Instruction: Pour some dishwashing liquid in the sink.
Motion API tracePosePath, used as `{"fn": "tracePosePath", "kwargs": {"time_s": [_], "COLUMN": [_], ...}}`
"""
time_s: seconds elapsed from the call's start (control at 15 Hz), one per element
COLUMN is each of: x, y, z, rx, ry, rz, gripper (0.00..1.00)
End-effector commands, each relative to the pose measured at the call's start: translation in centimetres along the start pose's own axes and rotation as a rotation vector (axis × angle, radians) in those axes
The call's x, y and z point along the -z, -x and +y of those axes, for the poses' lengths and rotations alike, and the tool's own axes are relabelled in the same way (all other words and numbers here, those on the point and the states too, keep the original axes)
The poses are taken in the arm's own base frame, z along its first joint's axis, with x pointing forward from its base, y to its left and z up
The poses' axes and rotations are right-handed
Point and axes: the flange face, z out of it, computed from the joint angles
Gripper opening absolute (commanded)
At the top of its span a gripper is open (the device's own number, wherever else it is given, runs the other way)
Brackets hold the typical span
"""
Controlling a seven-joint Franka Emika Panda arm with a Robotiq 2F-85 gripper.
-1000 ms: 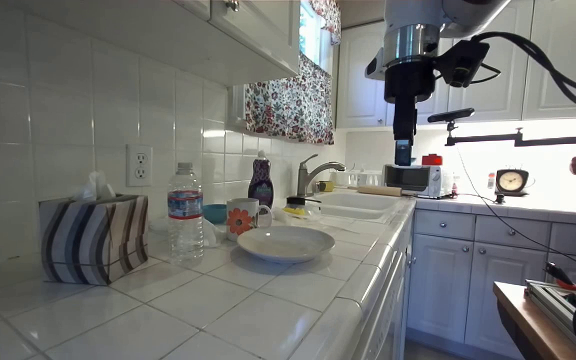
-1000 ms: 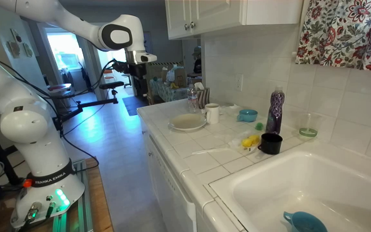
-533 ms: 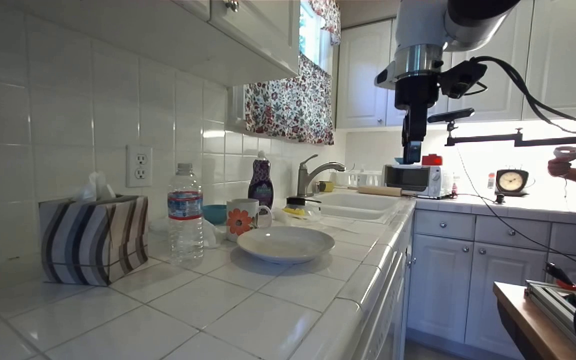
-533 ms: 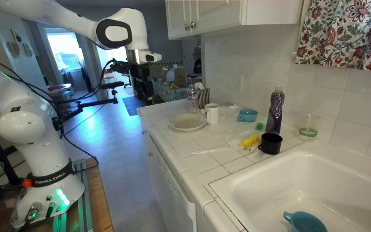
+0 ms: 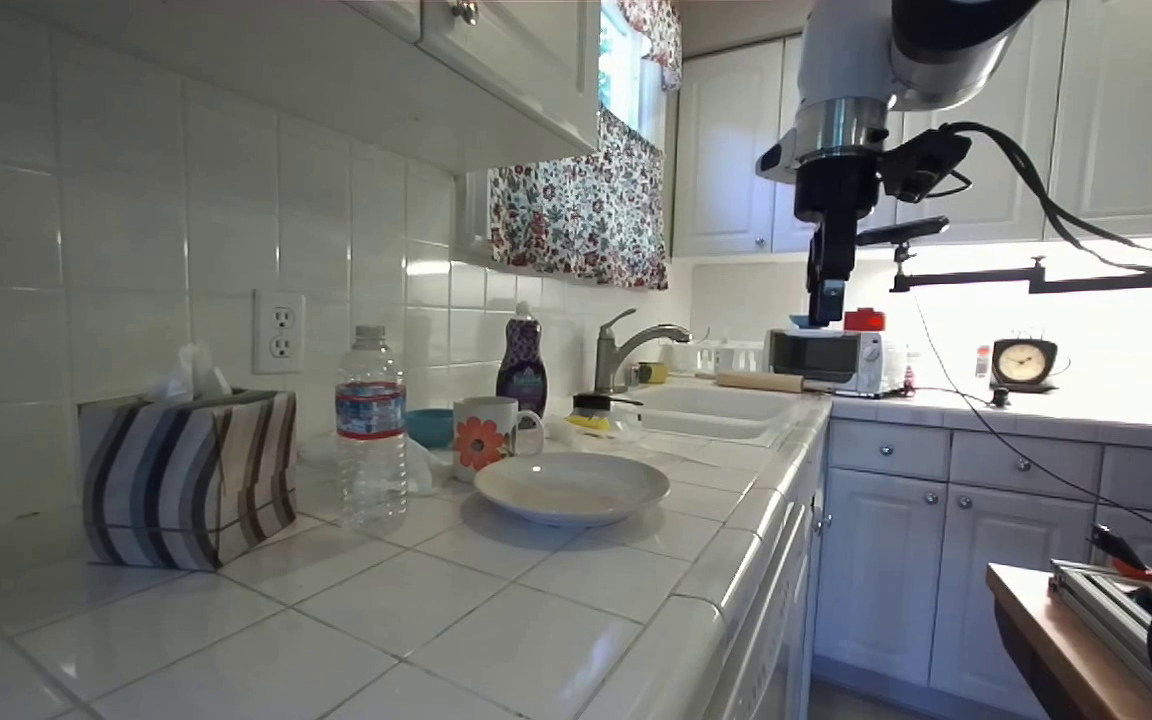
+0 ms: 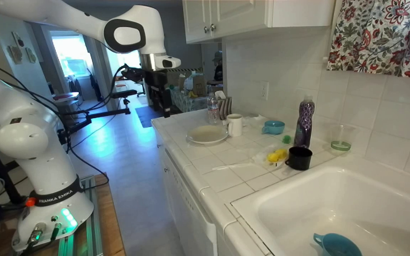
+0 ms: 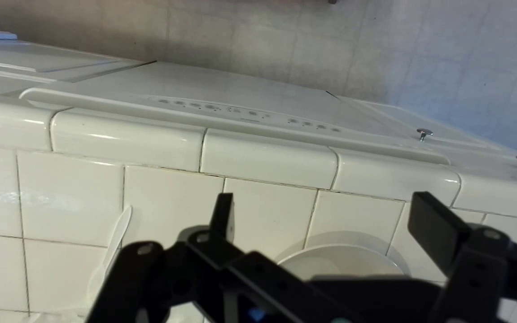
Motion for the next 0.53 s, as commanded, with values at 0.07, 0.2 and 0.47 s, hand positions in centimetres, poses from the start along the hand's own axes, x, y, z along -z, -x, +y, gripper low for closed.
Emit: {"fn": "tracePosePath", "kwargs": {"time_s": [0.07, 0.2, 0.47], "x": [-0.5, -0.9, -1.3], "y": [-0.3, -0.4, -0.6], "z": [0.0, 1.4, 6.1], "rx": [0.026, 0.017, -0.013], "ry": [0.056, 0.089, 0.163], "rz": [-0.016, -0.028, 0.0], "gripper": [1.0, 1.0, 1.0]}}
